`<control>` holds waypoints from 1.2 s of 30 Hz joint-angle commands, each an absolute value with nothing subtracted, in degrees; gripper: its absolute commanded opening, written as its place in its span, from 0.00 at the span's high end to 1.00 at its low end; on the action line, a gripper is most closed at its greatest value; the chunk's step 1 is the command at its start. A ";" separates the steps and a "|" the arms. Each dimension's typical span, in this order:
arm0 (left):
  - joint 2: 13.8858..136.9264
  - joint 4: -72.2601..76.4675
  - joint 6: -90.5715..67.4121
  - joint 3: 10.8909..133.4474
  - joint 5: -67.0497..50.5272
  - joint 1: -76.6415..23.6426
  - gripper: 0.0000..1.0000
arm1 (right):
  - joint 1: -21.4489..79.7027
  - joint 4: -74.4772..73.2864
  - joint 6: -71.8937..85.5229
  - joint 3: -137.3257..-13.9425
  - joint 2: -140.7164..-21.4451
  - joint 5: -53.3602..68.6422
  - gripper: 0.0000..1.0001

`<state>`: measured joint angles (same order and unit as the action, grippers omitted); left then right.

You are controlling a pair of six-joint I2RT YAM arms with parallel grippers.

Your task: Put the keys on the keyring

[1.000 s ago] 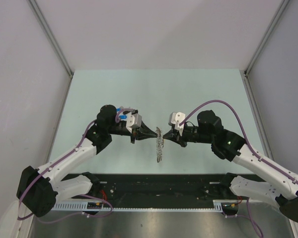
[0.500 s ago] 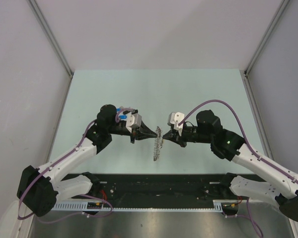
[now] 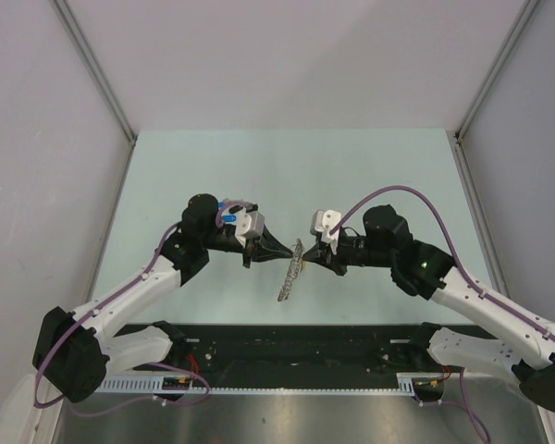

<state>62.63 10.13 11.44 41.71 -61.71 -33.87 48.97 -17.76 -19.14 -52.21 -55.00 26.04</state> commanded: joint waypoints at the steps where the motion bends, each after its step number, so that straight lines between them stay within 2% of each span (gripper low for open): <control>1: 62.40 11.78 11.60 44.82 -63.81 -34.01 1.00 | 49.57 -14.59 -18.90 -55.37 -55.46 26.19 1.00; 23: 62.31 9.93 13.10 45.26 -63.46 -35.51 1.00 | 50.18 -13.45 -17.67 -56.07 -56.34 25.66 1.00; 36: 61.96 7.13 16.25 45.97 -64.07 -36.12 1.00 | 49.22 -16.43 -19.07 -57.57 -56.78 31.11 1.00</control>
